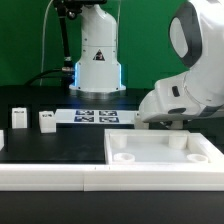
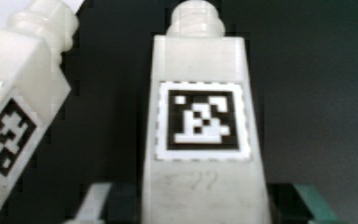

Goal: Assemble one leg

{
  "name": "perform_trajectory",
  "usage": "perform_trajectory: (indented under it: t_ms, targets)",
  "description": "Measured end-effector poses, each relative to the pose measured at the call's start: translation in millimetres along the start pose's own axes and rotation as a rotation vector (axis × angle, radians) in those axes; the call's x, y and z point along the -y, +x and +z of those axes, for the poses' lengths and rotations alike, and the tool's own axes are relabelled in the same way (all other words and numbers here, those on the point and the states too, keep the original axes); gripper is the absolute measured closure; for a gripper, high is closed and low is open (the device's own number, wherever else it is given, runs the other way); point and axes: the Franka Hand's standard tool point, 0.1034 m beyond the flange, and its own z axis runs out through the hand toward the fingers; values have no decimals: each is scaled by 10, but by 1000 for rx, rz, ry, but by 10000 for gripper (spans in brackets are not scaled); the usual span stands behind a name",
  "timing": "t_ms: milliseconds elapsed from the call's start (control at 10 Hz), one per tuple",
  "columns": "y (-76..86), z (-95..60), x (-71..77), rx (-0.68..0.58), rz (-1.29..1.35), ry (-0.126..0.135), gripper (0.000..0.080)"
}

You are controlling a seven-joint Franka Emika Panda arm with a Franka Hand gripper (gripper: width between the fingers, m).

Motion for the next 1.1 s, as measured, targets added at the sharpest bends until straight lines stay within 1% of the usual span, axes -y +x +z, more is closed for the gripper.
perform_trajectory:
  t_ms: [500, 600, 700, 800, 900, 1000, 1100]
  targets:
    - [0, 0, 0, 0, 0, 0, 508]
    - [-31, -47, 7, 10, -17, 11, 508]
    - [-117, -237, 5, 11, -39, 31, 508]
    - [-235, -443, 8, 1, -50, 34, 508]
    - [-370, -619, -3, 1, -70, 54, 508]
    - [-467, -791, -41, -17, -84, 82, 508]
    - [-514, -897, -67, -46, -80, 81, 508]
